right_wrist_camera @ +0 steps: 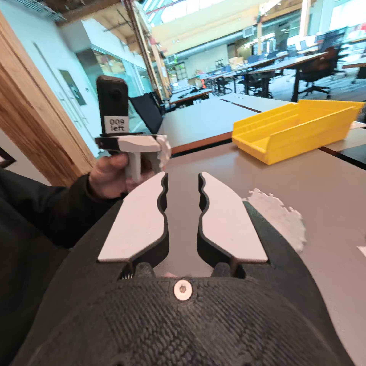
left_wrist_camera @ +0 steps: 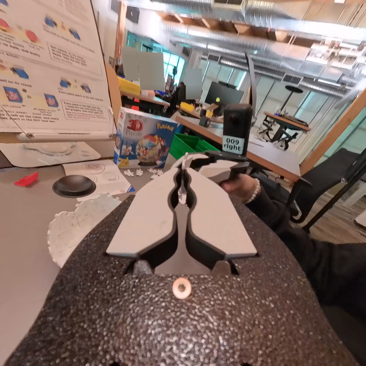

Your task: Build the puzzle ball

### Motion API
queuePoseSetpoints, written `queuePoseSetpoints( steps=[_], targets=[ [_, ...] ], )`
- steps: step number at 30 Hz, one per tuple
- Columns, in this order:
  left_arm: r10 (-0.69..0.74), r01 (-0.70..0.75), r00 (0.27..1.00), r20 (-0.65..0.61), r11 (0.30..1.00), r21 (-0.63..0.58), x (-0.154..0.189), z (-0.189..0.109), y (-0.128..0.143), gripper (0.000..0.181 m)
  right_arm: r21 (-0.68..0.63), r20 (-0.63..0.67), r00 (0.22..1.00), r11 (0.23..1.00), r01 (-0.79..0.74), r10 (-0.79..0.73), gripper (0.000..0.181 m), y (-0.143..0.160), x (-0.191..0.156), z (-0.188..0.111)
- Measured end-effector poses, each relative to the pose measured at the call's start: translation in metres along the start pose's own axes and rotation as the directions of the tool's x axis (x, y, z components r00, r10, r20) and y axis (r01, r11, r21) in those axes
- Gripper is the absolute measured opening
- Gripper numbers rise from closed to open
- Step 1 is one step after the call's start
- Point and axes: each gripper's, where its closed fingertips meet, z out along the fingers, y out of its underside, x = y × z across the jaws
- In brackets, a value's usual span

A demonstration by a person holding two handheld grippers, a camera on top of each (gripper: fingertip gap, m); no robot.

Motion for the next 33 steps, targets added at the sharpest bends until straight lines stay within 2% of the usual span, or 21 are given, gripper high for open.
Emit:
queuePoseSetpoints(
  steps=[5,8,12,16,19,21,23,26,29,30,33],
  targets=[
    [0.006,-0.005,1.000,-0.013,0.996,0.084,0.004,-0.001,-0.004,0.001,0.091,0.033,0.999,0.996,-0.003,0.000,0.012,-0.010,-0.012,0.013],
    [0.032,-0.032,0.999,0.001,0.994,0.105,0.003,-0.003,-0.004,0.001,0.101,0.091,0.996,0.995,-0.010,0.001,0.000,-0.012,-0.018,0.015],
    [0.059,-0.063,0.998,0.030,0.989,0.137,0.001,-0.005,-0.005,0.001,0.121,0.114,0.992,0.991,-0.058,0.044,0.008,-0.012,-0.018,0.017],
    [0.057,-0.062,0.998,0.036,0.985,0.160,0.002,-0.004,-0.003,0.001,0.110,0.119,0.993,0.993,-0.038,0.025,0.015,-0.008,-0.019,0.019],
    [0.070,-0.074,0.997,0.033,0.987,0.143,0.003,-0.002,0.001,0.001,0.113,0.111,0.994,0.994,-0.012,-0.001,0.004,-0.008,-0.018,0.020],
    [0.080,-0.082,0.997,0.022,0.986,0.146,0.005,-0.002,0.000,0.001,0.112,0.136,0.991,0.994,-0.002,-0.014,0.003,-0.009,-0.022,0.019],
    [0.114,-0.114,0.993,0.005,0.989,0.092,0.006,-0.003,0.005,0.002,0.051,0.159,0.987,0.998,0.032,-0.040,0.003,-0.005,-0.024,0.017],
    [0.216,-0.217,0.976,-0.020,0.973,-0.085,0.005,-0.005,0.017,0.004,-0.149,0.178,0.983,0.986,0.071,-0.044,0.002,0.012,-0.021,0.011],
    [0.346,-0.346,0.937,-0.041,0.909,-0.231,0.001,-0.009,0.018,0.008,-0.373,0.200,0.974,0.911,0.173,-0.103,0.002,0.033,-0.018,0.002],
    [0.373,-0.373,0.926,-0.059,0.883,-0.284,0.001,-0.009,0.020,0.015,-0.418,0.220,0.967,0.883,0.213,-0.128,0.002,0.036,-0.019,0.000],
    [0.391,-0.411,0.911,-0.135,0.826,-0.384,0.006,-0.005,0.028,0.016,-0.498,0.245,0.952,0.819,0.285,-0.183,0.003,0.039,-0.017,0.002]
  ],
)
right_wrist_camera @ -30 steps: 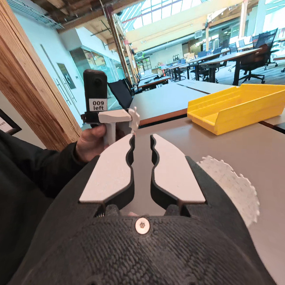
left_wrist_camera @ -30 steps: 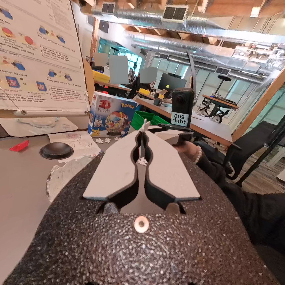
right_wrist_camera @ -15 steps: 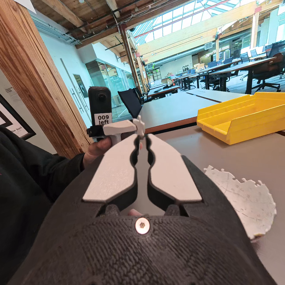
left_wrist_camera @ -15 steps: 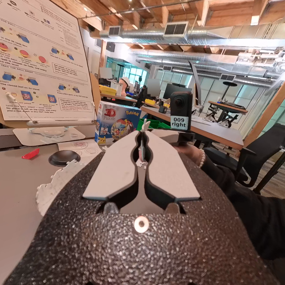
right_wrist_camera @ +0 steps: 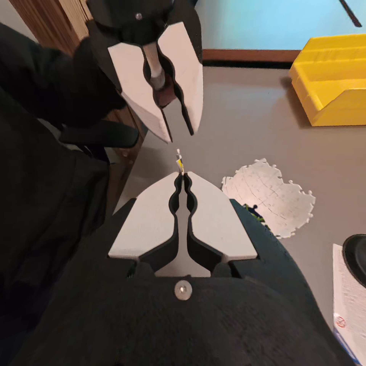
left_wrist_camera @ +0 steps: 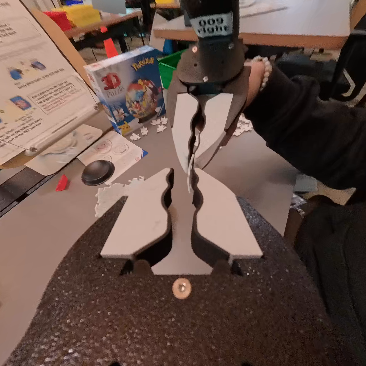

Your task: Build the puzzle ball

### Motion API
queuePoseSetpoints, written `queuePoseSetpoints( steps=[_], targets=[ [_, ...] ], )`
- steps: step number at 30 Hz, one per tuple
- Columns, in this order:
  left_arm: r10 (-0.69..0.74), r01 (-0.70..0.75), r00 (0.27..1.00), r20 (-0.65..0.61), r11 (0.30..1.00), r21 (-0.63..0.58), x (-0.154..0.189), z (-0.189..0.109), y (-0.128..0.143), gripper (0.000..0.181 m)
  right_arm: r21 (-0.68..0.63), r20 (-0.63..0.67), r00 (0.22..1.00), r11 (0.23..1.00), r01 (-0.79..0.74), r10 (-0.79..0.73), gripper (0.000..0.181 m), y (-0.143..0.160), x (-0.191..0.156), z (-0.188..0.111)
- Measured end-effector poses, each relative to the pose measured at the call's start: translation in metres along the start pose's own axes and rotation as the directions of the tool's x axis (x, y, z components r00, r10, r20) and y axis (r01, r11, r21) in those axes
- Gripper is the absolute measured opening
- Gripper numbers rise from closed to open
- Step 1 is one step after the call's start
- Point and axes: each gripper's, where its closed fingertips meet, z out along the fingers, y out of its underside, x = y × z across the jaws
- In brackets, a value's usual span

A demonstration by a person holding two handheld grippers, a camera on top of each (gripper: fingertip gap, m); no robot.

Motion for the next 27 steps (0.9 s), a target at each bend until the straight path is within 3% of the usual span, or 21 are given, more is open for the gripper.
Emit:
queuePoseSetpoints(
  steps=[4,9,12,14,18,22,25,27],
  targets=[
    [-0.023,0.021,1.000,-0.021,0.994,-0.104,0.002,0.010,0.009,0.007,-0.007,0.004,1.000,1.000,0.019,-0.019,0.002,-0.010,0.005,0.003],
    [-0.066,0.067,0.998,0.009,0.989,-0.133,-0.009,0.014,0.023,0.002,-0.100,-0.008,0.999,0.994,0.037,-0.038,0.003,-0.001,0.014,0.013],
    [-0.141,0.142,0.990,0.023,0.988,-0.056,-0.019,0.015,0.025,0.002,-0.078,-0.007,0.999,0.996,0.049,-0.049,0.004,-0.003,0.024,0.014],
    [-0.227,0.226,0.973,0.046,0.974,0.019,-0.030,0.011,0.026,0.002,-0.082,-0.027,0.996,0.993,0.085,-0.087,0.023,-0.001,0.036,0.007],
    [-0.361,0.349,0.931,0.057,0.925,0.150,-0.051,0.000,0.038,0.001,-0.045,-0.257,0.962,0.996,0.081,-0.090,0.031,-0.005,0.105,-0.018],
    [-0.454,0.440,0.891,0.018,0.872,0.214,-0.061,-0.003,0.063,0.001,-0.154,-0.158,0.987,0.987,-0.032,0.008,0.037,0.019,0.148,-0.004],
    [-0.488,0.471,0.872,0.026,0.853,0.223,-0.070,-0.005,0.079,0.001,-0.267,-0.012,0.997,0.960,-0.080,0.080,0.037,0.037,0.155,0.019],
    [-0.497,0.479,0.867,0.028,0.848,0.226,-0.075,-0.005,0.085,0.001,-0.310,0.012,0.996,0.948,-0.078,0.085,0.037,0.047,0.168,0.030]
  ],
)
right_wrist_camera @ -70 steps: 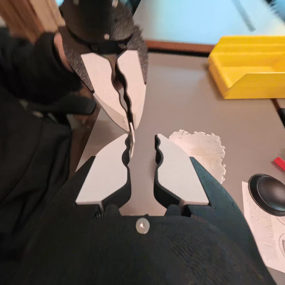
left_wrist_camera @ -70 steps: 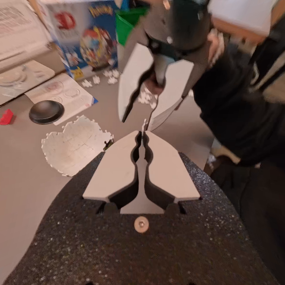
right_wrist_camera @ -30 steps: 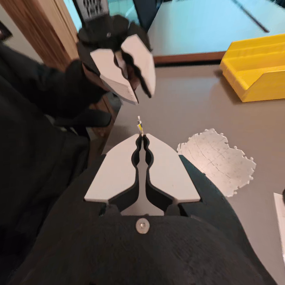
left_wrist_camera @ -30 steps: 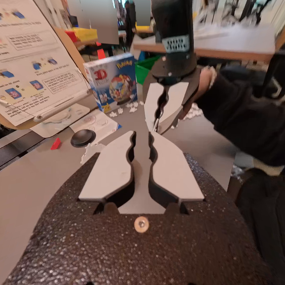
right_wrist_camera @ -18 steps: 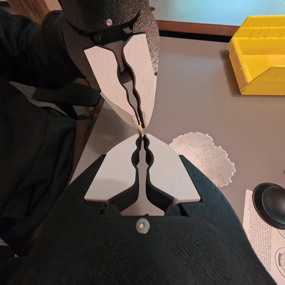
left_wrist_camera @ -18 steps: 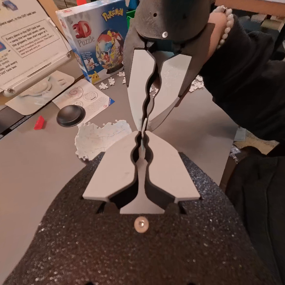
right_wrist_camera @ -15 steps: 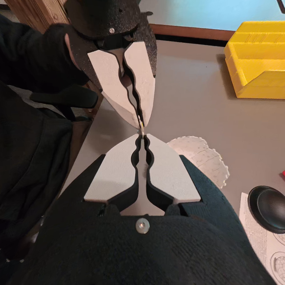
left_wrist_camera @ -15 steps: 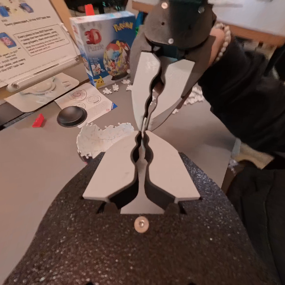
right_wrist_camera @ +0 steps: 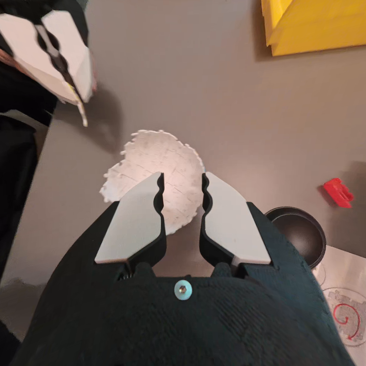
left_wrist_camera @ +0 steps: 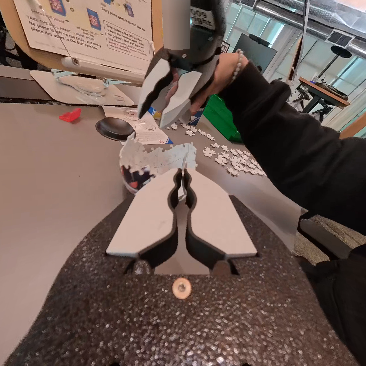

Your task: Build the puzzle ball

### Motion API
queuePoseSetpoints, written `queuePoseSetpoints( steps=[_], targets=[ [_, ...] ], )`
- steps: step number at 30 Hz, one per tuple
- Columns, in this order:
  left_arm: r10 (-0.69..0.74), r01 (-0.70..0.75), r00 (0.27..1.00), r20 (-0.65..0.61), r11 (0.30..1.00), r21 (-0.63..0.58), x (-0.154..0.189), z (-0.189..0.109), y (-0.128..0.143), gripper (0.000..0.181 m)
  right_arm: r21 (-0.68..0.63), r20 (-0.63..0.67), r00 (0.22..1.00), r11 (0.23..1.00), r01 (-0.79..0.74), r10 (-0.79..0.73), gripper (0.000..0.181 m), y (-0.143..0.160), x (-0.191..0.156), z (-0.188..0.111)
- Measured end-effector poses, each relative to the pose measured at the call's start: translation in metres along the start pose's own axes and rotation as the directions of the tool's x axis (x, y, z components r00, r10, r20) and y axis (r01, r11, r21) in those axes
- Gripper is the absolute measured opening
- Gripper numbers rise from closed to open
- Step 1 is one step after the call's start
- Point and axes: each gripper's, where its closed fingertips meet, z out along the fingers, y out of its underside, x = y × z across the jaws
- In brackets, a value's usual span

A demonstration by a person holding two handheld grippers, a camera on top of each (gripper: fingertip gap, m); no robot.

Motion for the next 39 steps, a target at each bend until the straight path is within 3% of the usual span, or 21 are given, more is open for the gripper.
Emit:
queuePoseSetpoints(
  steps=[8,14,27,33,39],
  targets=[
    [-0.003,0.003,1.000,-0.009,1.000,-0.016,-0.016,0.004,0.008,0.001,-0.053,0.093,0.979,0.981,0.186,-0.181,0.033,0.004,0.005,0.042],
    [-0.012,0.012,1.000,-0.004,1.000,-0.024,-0.026,0.007,0.010,0.001,-0.124,-0.001,0.956,0.948,0.292,-0.295,0.009,0.007,0.017,0.055],
    [0.010,-0.011,0.999,-0.033,0.999,-0.040,-0.020,0.014,0.010,0.001,-0.127,-0.030,0.965,0.959,0.254,-0.260,0.032,0.027,0.021,0.061],
    [0.009,-0.010,1.000,-0.023,0.999,-0.041,-0.022,0.013,0.011,0.001,-0.130,-0.030,0.972,0.965,0.229,-0.234,0.008,0.031,0.027,0.061],
    [0.011,-0.012,1.000,-0.024,1.000,-0.029,-0.022,0.012,0.006,0.001,-0.167,-0.084,0.977,0.969,0.180,-0.196,0.008,0.045,0.022,0.050]
  ],
)
